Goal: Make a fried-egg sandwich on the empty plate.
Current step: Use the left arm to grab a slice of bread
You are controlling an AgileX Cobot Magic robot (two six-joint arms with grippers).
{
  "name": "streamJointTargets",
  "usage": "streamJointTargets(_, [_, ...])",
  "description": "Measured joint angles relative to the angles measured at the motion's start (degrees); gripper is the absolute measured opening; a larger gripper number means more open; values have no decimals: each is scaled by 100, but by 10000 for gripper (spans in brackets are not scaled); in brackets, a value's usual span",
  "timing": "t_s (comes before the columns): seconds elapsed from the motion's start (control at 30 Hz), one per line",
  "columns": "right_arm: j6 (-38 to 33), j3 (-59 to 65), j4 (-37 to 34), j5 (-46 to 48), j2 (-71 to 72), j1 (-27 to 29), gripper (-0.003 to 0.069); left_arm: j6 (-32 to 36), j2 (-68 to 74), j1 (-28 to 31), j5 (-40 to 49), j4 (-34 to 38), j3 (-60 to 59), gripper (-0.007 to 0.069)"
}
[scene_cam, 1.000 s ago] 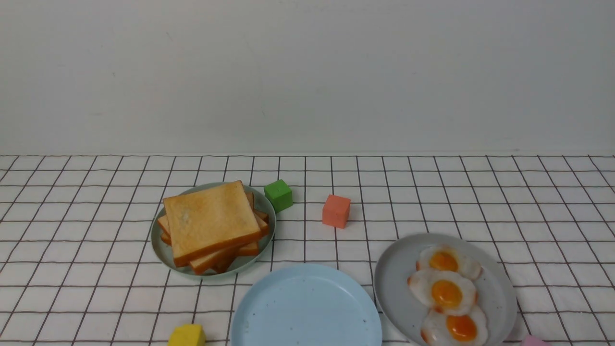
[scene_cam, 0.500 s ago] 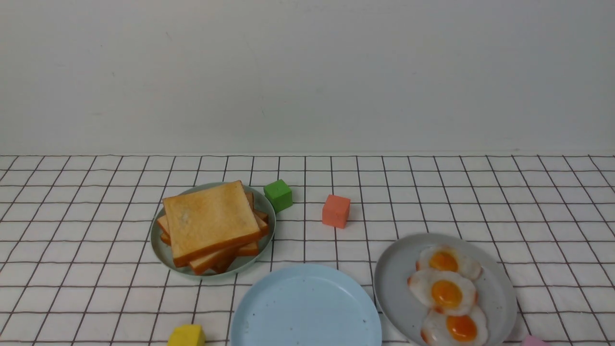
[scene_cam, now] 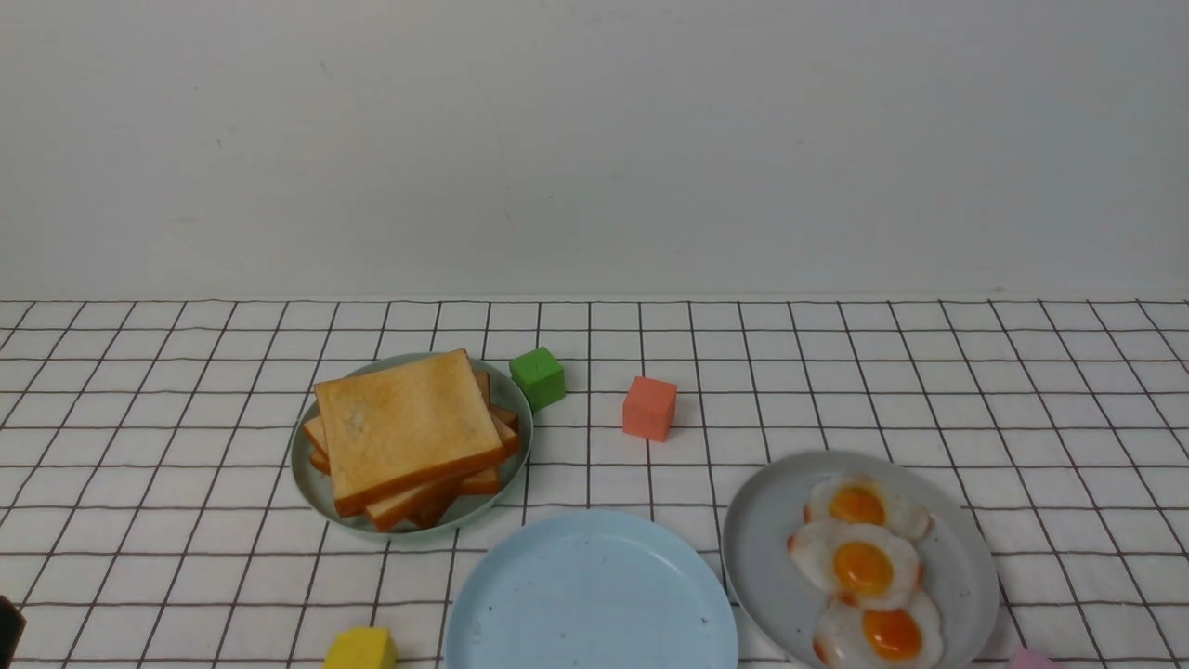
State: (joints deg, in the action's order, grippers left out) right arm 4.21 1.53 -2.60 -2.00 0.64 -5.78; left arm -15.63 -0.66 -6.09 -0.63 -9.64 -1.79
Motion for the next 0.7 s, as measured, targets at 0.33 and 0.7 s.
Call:
streamJointTargets(0.33, [657,-287,-729,-1629,-6,0,241,-1159,6,0,-1260,1151,560,238])
streamJointTargets(0.7, [166,-4271,-1004,1211,-2255,0,241,-1263,2416,0,1565,1103,4646,238])
